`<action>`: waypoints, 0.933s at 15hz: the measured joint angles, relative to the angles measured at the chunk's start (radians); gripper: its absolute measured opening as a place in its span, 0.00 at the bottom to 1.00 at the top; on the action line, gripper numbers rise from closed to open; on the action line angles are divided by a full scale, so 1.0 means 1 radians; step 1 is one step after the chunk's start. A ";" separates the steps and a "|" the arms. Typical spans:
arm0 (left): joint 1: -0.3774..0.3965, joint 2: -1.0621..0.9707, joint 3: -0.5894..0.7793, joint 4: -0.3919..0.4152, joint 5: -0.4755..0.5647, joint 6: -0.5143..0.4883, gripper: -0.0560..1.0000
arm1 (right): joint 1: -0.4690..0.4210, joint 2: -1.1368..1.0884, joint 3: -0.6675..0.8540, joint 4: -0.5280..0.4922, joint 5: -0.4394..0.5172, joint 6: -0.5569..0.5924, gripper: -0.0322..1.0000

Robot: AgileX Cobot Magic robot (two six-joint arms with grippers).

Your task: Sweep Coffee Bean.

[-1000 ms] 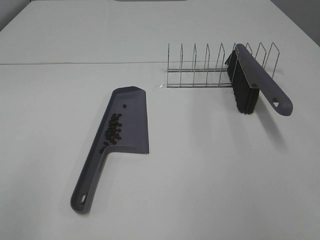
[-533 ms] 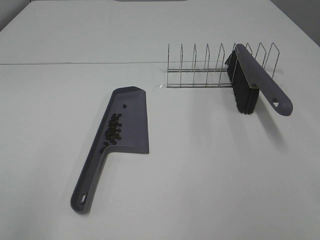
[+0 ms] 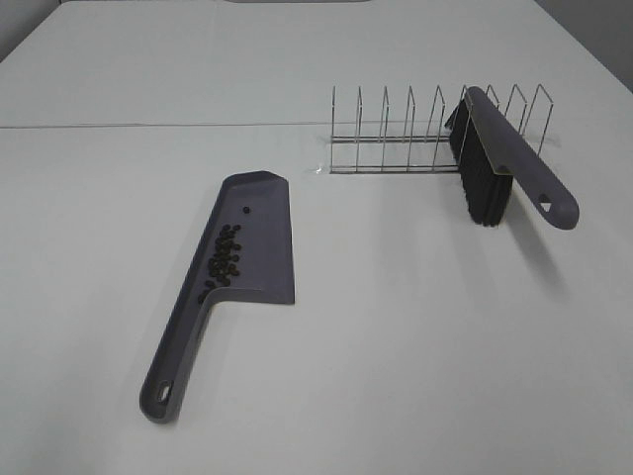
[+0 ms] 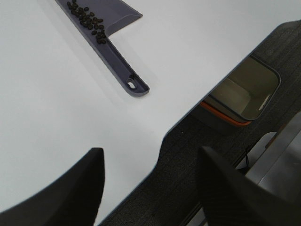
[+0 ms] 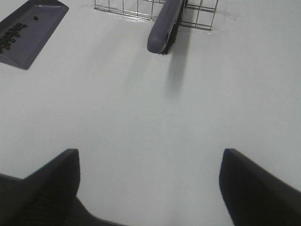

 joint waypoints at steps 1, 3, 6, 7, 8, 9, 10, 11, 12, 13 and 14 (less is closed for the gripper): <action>0.000 0.000 0.000 -0.002 0.000 0.000 0.58 | 0.000 0.000 0.000 0.000 0.000 0.000 0.78; 0.001 0.000 0.000 -0.003 0.000 0.000 0.58 | 0.000 0.000 0.000 0.000 0.000 0.000 0.78; 0.089 0.000 0.000 -0.004 0.000 0.001 0.58 | -0.084 0.000 0.000 0.000 0.000 0.000 0.78; 0.118 0.000 0.000 -0.004 0.000 0.001 0.58 | -0.118 0.000 0.000 0.000 0.000 0.000 0.78; 0.179 0.000 0.000 -0.004 0.000 0.001 0.58 | -0.133 0.000 0.000 0.000 0.000 0.000 0.78; 0.244 0.000 0.000 -0.004 0.000 0.001 0.58 | -0.153 -0.007 0.000 0.000 0.000 0.000 0.78; 0.308 -0.002 0.000 -0.004 0.000 0.001 0.58 | -0.171 -0.026 0.000 0.000 0.000 0.000 0.78; 0.363 -0.014 0.000 -0.004 0.000 0.001 0.58 | -0.190 -0.049 0.000 0.000 0.000 0.000 0.78; 0.404 -0.044 0.000 -0.004 0.000 0.001 0.58 | -0.203 -0.055 0.000 0.000 0.000 0.000 0.78; 0.430 -0.083 0.000 -0.004 -0.001 0.001 0.58 | -0.209 -0.057 0.000 0.000 0.000 0.000 0.78; 0.451 -0.135 0.000 -0.004 -0.001 0.001 0.58 | -0.213 -0.058 0.000 0.000 0.000 0.000 0.78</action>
